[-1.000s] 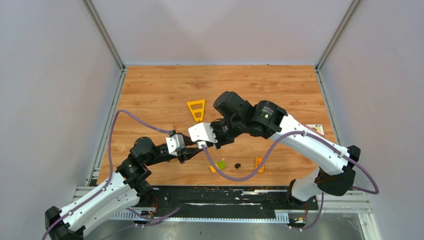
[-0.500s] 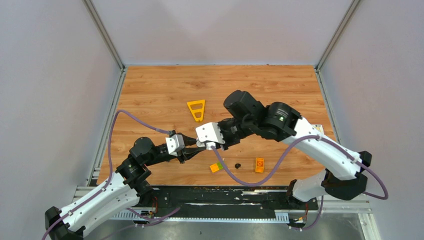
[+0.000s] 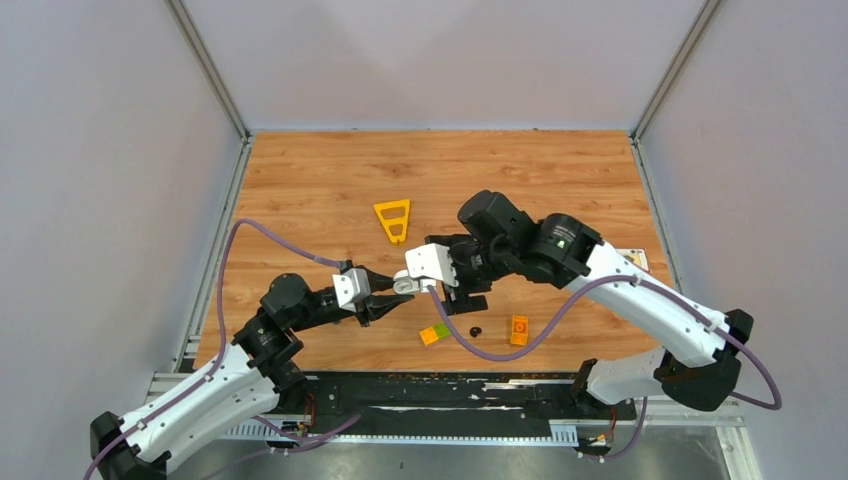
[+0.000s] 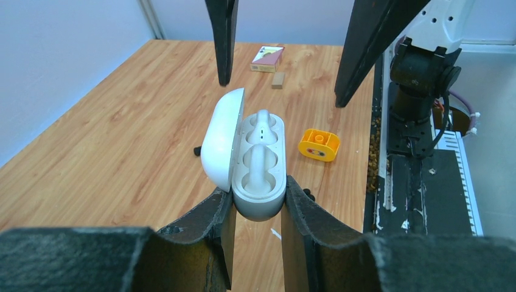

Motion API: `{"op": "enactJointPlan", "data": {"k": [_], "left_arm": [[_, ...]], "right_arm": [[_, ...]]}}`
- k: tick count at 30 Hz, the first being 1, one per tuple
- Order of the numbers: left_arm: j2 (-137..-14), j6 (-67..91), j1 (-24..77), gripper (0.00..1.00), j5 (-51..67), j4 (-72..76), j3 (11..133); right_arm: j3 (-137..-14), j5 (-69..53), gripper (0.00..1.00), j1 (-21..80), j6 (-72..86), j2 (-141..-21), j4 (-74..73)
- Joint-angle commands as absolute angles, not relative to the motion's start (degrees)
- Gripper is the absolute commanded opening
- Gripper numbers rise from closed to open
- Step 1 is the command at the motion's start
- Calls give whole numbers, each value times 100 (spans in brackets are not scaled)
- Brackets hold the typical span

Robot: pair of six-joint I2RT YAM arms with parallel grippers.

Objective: Insert the wireless bluetooth earbuds into the charging case
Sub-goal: Close the charging case, then place the charging case at the center of the board.

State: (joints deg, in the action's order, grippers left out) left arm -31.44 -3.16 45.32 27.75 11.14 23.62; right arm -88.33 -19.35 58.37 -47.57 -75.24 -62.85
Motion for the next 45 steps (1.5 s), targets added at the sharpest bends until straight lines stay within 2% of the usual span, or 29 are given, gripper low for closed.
{"op": "enactJointPlan", "data": {"k": [1,9,19,23,26,28,33,40,45], "left_arm": [[-3172,-404,4520,0,2744,1262,2350],[-3172,-394,4518,0,2693,1233,2355],[-3170,-253,4518,0,2461,1231,2347],[-3147,-219,4518,0,2378,1242,2330],[-3144,-232,4520,0,2357,1222,2322],[-3158,-237,4518,0,2333,1213,2320],[-3322,-191,4518,0,2250,1182,2338],[-3739,-28,4524,0,2295,1152,2366],[-4236,445,4523,0,1921,870,2699]], "right_arm": [[-8907,-2074,75,5830,-4465,-7678,-5961],[-9153,-2396,76,5836,-4373,-8064,-5937],[-9298,-2635,76,5957,-4399,-8007,-5950],[-9151,-2352,76,6039,-4556,-7810,-5951],[-8853,-1621,76,5958,-4597,-7526,-5734],[-8703,-1530,76,5474,-4440,-7366,-5621],[-8548,-2661,76,3360,-3837,-7004,-5717],[-7290,-3456,77,1849,-3621,-6094,-5806],[-6552,-4555,75,815,-3169,-6147,-5679]]}}
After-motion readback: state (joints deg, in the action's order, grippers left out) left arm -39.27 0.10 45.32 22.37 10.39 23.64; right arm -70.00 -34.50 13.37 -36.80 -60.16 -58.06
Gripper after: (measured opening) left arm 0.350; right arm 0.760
